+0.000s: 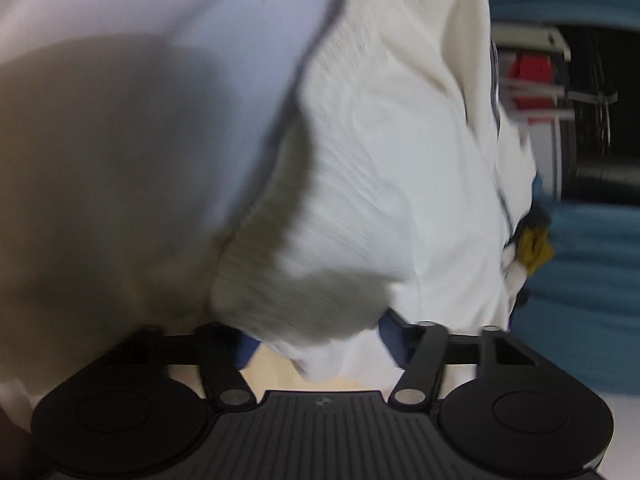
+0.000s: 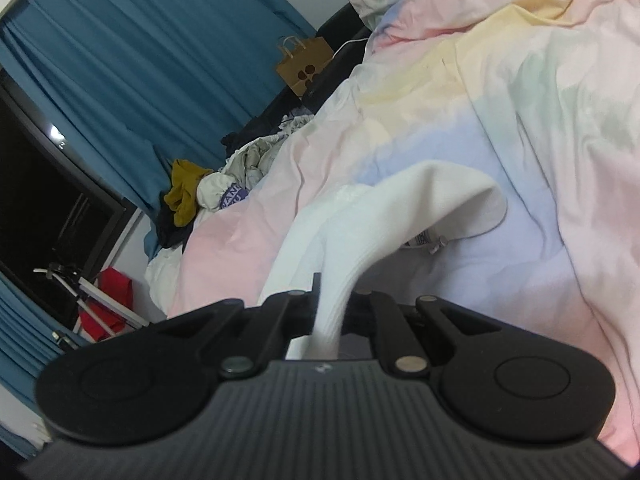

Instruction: Fold clothes

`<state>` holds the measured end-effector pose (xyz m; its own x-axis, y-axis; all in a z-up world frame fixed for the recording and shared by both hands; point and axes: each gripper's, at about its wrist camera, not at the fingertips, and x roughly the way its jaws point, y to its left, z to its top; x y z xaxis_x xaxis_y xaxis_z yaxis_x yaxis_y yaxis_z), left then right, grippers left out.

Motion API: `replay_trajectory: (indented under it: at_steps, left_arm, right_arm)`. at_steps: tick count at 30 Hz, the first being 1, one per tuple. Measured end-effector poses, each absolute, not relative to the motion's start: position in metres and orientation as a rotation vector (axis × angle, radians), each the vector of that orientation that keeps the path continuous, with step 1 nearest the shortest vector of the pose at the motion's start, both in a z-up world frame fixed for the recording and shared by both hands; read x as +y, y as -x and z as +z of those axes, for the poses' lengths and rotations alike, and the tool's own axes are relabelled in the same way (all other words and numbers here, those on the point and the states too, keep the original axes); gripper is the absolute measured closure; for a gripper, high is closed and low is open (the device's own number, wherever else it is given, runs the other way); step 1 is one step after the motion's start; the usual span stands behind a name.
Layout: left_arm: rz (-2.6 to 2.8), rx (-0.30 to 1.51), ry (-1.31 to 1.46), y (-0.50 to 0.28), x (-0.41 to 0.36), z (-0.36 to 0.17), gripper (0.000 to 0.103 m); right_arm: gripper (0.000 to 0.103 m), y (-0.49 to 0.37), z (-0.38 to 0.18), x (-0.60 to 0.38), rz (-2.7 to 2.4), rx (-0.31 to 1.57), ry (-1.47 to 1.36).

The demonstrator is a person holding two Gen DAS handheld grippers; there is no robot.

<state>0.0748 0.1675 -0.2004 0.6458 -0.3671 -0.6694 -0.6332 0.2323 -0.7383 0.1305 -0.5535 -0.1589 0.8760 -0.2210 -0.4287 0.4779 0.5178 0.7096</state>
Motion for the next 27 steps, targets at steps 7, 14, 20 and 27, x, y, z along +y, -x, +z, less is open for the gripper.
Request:
replay_trajectory:
  at_steps: [7,14,20,27]
  left_arm:
    - [0.215,0.847,1.276,-0.081,0.187,-0.160,0.075]
    - [0.249,0.716,1.134,-0.071,0.238,-0.089,0.078]
    - [0.320,0.731,1.063,-0.049,0.271,-0.082,0.078]
    - [0.315,0.725,1.093,-0.042,0.279,-0.102,0.077]
  right_arm:
    - [0.097,-0.122,-0.180,-0.563,-0.428,0.372,-1.056]
    - [0.096,-0.117,-0.193,-0.565,-0.426,0.443,-1.113]
    - [0.093,-0.100,-0.200,-0.566,-0.441,0.406,-1.248]
    - [0.050,-0.095,-0.226,-0.575,-0.488,0.346,-1.362]
